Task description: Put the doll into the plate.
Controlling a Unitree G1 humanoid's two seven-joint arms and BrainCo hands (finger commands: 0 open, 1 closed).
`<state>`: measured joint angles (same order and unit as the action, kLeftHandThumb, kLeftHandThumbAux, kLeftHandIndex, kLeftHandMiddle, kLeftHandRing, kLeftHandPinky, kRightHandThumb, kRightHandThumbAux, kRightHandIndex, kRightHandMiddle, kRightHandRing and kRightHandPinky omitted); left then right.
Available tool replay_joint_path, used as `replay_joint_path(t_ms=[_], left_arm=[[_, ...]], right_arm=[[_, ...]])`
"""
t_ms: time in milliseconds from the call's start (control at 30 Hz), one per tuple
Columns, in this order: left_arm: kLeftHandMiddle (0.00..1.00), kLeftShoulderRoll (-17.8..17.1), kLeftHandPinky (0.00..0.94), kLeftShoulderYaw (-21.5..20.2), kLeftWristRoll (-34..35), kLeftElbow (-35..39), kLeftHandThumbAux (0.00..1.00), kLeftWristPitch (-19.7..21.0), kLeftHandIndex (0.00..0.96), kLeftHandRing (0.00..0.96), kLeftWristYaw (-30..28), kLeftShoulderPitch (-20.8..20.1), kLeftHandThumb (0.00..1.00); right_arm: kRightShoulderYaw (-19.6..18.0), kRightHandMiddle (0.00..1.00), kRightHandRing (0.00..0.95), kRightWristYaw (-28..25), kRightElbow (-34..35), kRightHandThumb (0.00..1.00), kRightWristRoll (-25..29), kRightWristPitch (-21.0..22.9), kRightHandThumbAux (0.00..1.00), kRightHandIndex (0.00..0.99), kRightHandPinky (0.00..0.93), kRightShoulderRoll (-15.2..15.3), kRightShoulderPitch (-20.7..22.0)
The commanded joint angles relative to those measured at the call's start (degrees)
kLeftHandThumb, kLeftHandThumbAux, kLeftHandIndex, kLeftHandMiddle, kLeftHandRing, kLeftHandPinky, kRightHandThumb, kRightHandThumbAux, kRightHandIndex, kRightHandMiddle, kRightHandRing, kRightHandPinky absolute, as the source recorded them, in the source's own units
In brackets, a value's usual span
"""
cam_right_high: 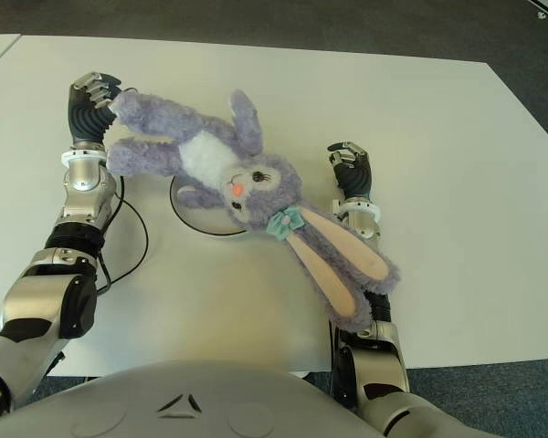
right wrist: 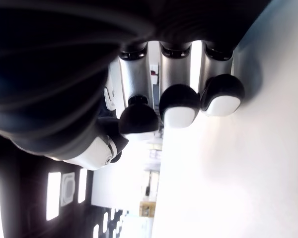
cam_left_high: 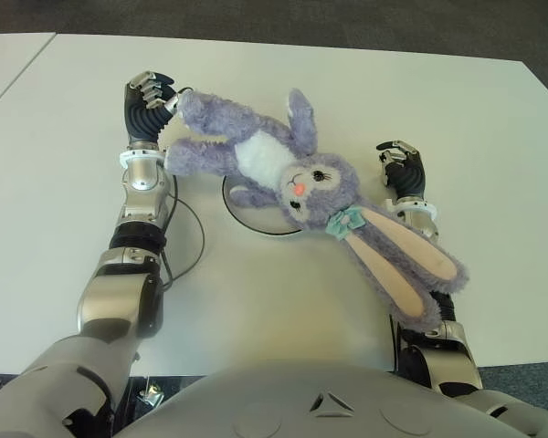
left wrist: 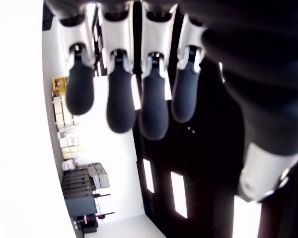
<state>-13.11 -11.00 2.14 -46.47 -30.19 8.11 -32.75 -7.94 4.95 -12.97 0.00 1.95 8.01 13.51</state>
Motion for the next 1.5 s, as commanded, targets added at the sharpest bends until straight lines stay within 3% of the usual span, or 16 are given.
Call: replay_joint_path(t_ms=[33, 367, 700, 1333, 1500], left_arm=[[0.673, 1.6, 0.668, -1.0, 2.4, 1.1, 0.765, 0.5, 0.551, 0.676, -2.0, 1.8, 0.000], [0.759, 4.8, 0.762, -3.2, 8.6, 2.8, 0.833, -0.8, 0.628, 0.761, -6.7, 3.5, 0.000], [0.844, 6.9, 0.871, -4.2, 9.4, 6.2, 0.842, 0.8, 0.711, 0.843, -6.3, 6.3, 0.070], [0.883, 9.8, 0.883, -6.5, 11.3, 9.0, 0.844, 1.8, 0.773, 0.872, -6.2, 10.5, 0.165], [0.885, 10.1, 0.874, -6.0, 9.4, 10.3, 0.839, 2.1, 0.795, 0.868, -4.8, 12.2, 0.230]], right_arm=[[-0.2, 0.883, 0.884, 0.0, -1.8, 0.720, 0.4, 3.2, 0.710, 0.441, 0.892, -1.0, -3.7], [-0.6, 0.890, 0.898, 0.6, -0.8, 0.721, 0.3, 3.4, 0.711, 0.440, 0.904, -1.1, -4.1], [-1.1, 0.887, 0.887, 0.9, 0.2, 0.724, 0.7, 3.5, 0.711, 0.441, 0.898, -1.3, -4.5], [-2.3, 0.885, 0.884, 0.6, 1.4, 0.723, 1.5, 3.7, 0.711, 0.441, 0.893, -1.4, -5.1], [-2.8, 0.883, 0.882, 0.4, 1.8, 0.723, 2.0, 3.7, 0.711, 0.441, 0.894, -1.3, -5.4]])
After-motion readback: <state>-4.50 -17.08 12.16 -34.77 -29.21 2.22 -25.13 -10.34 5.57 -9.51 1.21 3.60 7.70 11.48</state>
